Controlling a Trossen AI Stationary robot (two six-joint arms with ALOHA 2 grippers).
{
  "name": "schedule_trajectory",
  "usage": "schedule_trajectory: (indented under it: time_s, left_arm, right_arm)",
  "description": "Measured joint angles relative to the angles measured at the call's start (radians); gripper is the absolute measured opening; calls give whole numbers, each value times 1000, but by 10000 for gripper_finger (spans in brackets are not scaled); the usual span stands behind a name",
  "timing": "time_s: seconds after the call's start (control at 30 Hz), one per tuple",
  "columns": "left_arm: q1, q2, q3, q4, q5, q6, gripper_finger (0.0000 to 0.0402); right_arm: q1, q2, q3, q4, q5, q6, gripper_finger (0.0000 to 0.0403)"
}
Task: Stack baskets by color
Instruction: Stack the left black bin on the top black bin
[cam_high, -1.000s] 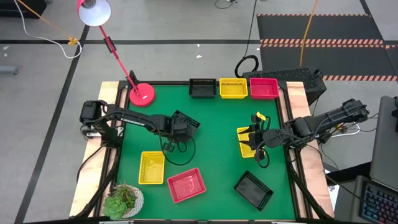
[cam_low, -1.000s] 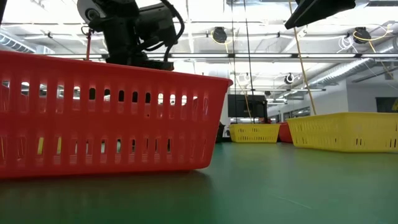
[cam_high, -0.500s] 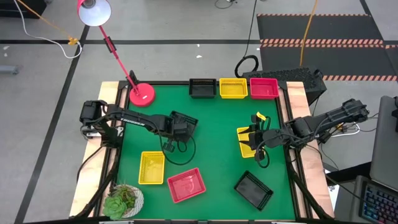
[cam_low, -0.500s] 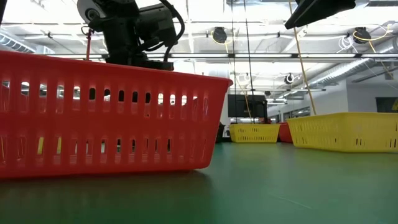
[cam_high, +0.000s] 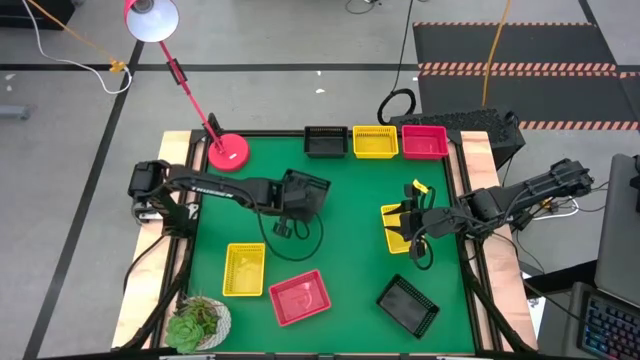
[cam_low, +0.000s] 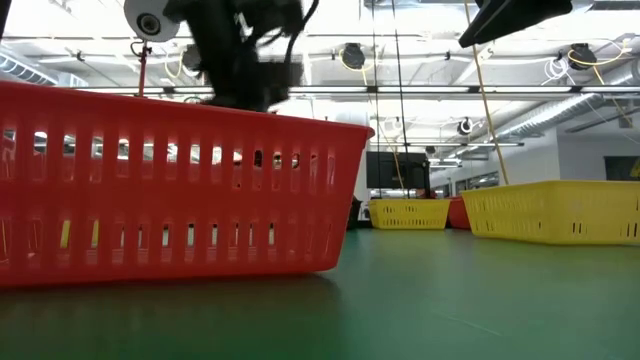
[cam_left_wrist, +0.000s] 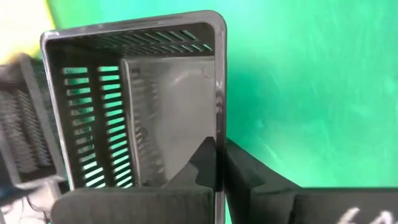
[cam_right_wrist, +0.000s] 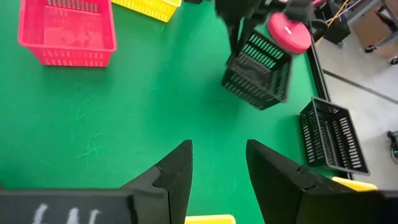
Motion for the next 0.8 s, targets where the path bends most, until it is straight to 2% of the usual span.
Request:
schedule_trajectory:
  time_s: [0.37, 0.8]
  left_arm:
    - [47, -1, 259, -10, -115, 98, 8]
    - [161, -1, 414, 3, -141, 138, 15]
  right_arm:
    - [0, 0, 0, -76, 2, 63, 143]
    - [0, 0, 0, -89, 3, 63, 143]
